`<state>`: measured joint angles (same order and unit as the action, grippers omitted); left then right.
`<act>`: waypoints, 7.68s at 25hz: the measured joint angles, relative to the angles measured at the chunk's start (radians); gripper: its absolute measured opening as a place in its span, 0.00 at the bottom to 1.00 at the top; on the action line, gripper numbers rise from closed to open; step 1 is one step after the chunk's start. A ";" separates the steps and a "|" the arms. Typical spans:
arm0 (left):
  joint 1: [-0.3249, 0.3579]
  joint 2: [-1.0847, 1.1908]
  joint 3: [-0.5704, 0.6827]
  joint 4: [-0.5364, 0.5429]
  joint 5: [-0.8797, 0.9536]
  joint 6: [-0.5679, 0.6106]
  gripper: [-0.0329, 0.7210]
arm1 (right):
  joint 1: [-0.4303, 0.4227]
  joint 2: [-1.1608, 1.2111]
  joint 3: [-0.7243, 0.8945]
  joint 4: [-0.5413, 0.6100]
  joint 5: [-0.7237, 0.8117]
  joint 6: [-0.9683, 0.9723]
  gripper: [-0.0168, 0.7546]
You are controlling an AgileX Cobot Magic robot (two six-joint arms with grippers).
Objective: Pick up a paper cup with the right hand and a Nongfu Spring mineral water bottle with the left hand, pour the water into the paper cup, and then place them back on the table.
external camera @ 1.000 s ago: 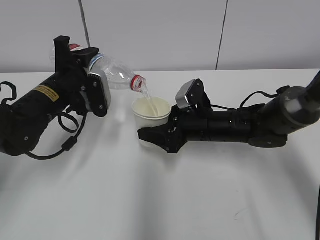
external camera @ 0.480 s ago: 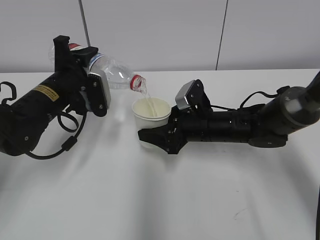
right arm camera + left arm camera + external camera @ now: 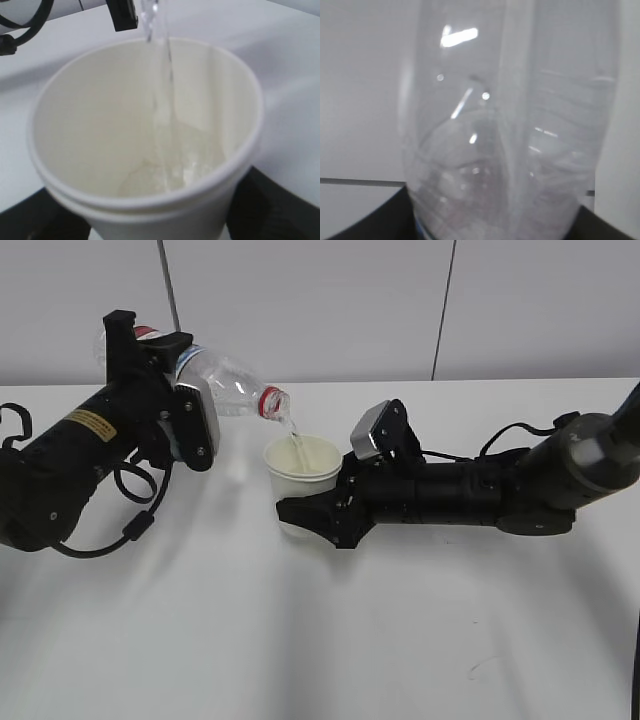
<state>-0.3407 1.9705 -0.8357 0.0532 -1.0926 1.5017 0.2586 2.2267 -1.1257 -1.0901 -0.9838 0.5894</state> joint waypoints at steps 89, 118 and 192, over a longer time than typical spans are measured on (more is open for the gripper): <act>-0.056 0.045 0.000 -0.268 0.038 -1.452 0.51 | -0.073 0.005 0.000 0.583 0.153 -0.170 0.70; -0.056 0.111 0.000 -0.224 0.021 -1.453 0.51 | -0.092 0.098 -0.016 0.829 0.141 -0.411 0.70; 0.000 0.151 -0.107 -0.198 0.119 -1.453 0.51 | -0.092 -0.266 0.458 0.837 -0.047 -0.412 0.79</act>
<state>-0.3411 2.1211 -0.9425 -0.1452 -0.9740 0.0489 0.1662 1.9602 -0.6678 -0.2529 -1.0308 0.1771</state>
